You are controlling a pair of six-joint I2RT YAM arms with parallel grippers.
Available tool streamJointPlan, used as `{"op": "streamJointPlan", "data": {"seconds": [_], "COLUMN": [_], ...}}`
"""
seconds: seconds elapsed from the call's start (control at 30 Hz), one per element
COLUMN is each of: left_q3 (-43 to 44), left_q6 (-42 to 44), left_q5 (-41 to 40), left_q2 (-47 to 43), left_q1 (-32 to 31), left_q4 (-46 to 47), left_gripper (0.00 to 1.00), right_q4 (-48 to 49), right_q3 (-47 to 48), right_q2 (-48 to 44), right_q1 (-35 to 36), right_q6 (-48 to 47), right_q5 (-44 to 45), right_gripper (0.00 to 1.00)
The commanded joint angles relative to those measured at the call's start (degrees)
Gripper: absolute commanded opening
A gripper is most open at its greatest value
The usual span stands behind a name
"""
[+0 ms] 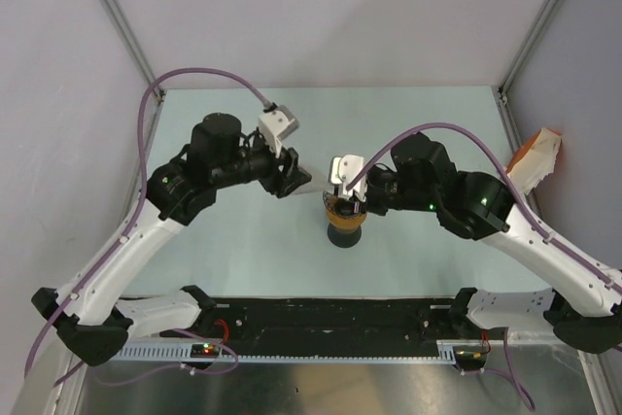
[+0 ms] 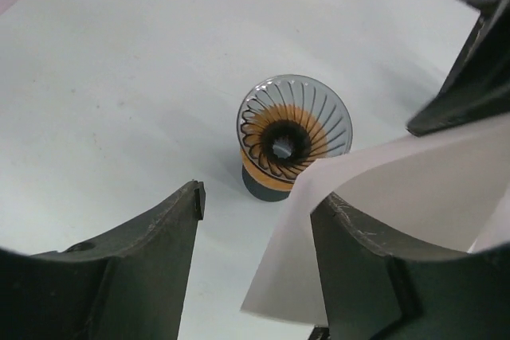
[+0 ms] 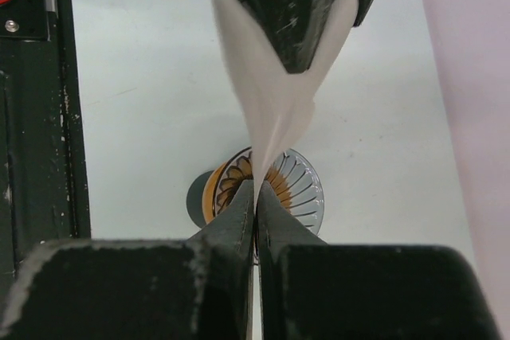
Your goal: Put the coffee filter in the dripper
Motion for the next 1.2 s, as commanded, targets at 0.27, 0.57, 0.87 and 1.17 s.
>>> {"op": "streamJointPlan", "data": {"seconds": [0.27,0.57,0.87,1.17], "left_q3": [-3.18,-5.81,-8.1,-9.26], "left_q6": [-20.33,-21.03,-26.01,-30.24], "left_q5": [15.02,19.73,19.0,23.54], "left_q2": [0.1,-1.07,-1.4,-1.22], "left_q1": [5.61,6.1,9.23,10.49], "left_q4": [6.52,6.67,6.82,8.7], "left_gripper": [0.57,0.38,0.57,0.43], "right_q4": [6.13,4.2,2.97,4.07], "right_q3": [-0.74,0.37,0.09,-0.25], "right_q2": [0.1,0.41,-0.34,0.38], "right_q1": [2.96,2.98,3.42,4.31], "right_q6": [2.17,0.77,0.44,0.06], "right_q5": [8.93,9.32,11.1,14.09], "right_gripper": [0.0,0.0,0.0,0.0]}}
